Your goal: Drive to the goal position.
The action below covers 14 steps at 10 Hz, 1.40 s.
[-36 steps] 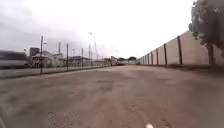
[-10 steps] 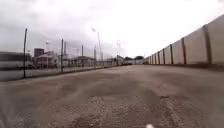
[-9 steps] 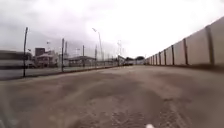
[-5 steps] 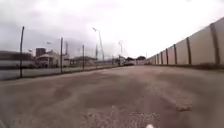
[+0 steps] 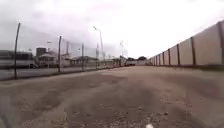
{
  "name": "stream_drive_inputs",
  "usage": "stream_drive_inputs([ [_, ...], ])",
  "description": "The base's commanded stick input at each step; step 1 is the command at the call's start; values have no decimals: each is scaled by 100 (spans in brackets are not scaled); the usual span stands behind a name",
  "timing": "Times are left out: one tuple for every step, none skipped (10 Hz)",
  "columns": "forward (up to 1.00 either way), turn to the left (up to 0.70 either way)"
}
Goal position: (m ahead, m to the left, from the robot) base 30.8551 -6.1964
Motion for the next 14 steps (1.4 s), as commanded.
stream_drive_inputs([
  [100,0],
  [100,0],
  [100,0],
  [100,0],
  [100,0],
  [100,0],
  [100,0],
  [100,0],
  [100,0],
  [100,0],
  [100,0],
  [100,0],
  [100,0],
  [100,0],
])
